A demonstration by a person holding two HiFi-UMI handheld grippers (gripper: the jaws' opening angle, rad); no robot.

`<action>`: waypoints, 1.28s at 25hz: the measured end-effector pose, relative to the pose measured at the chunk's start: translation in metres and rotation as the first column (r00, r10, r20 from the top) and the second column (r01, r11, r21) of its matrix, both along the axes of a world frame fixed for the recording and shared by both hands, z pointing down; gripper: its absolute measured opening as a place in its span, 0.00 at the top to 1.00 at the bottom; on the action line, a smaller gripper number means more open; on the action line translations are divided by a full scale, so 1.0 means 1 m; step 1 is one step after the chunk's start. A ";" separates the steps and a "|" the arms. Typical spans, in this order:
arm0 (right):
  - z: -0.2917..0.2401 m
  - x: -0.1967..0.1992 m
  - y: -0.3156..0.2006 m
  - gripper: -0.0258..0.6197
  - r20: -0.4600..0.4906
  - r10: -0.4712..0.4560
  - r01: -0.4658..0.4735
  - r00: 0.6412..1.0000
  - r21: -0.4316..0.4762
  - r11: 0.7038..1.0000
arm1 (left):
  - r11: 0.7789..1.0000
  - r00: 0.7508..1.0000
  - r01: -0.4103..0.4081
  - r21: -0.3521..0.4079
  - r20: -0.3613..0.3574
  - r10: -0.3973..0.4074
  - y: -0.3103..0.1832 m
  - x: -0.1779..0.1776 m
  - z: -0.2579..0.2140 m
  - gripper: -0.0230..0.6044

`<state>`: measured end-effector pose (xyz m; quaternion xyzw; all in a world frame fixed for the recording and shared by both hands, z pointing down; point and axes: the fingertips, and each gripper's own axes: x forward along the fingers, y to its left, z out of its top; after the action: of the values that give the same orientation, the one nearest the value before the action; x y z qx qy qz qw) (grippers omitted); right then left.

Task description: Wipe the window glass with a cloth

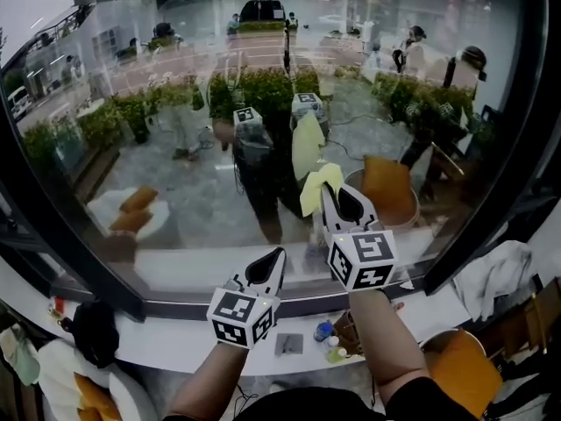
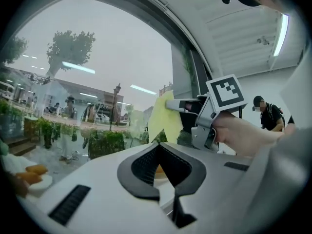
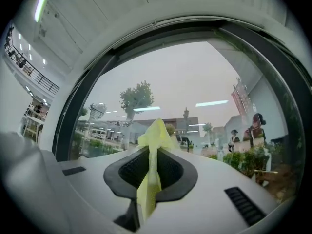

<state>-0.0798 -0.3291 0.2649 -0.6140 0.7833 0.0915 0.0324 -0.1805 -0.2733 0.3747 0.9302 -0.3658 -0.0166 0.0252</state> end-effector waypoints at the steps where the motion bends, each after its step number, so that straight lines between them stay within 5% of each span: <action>1: 0.000 0.009 0.009 0.88 0.010 0.010 -0.010 1.000 -0.006 1.000 | 1.000 1.000 -0.008 -0.006 -0.002 0.008 0.006 0.004 0.000 0.95; 17: 0.087 0.196 0.196 0.88 0.020 0.054 -0.050 0.998 -0.163 0.985 | 0.993 0.999 -0.032 -0.113 0.014 0.034 0.156 0.162 0.040 0.95; 32: 0.136 0.255 0.325 0.88 0.075 0.039 -0.020 0.996 -0.235 0.972 | 0.988 0.997 -0.012 -0.156 0.076 0.024 0.277 0.215 0.073 0.95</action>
<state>0.1752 -0.0042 0.4008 -0.6283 0.7775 -0.0251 -0.0106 0.0347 0.0037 0.4475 0.9286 -0.3584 0.0485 0.0836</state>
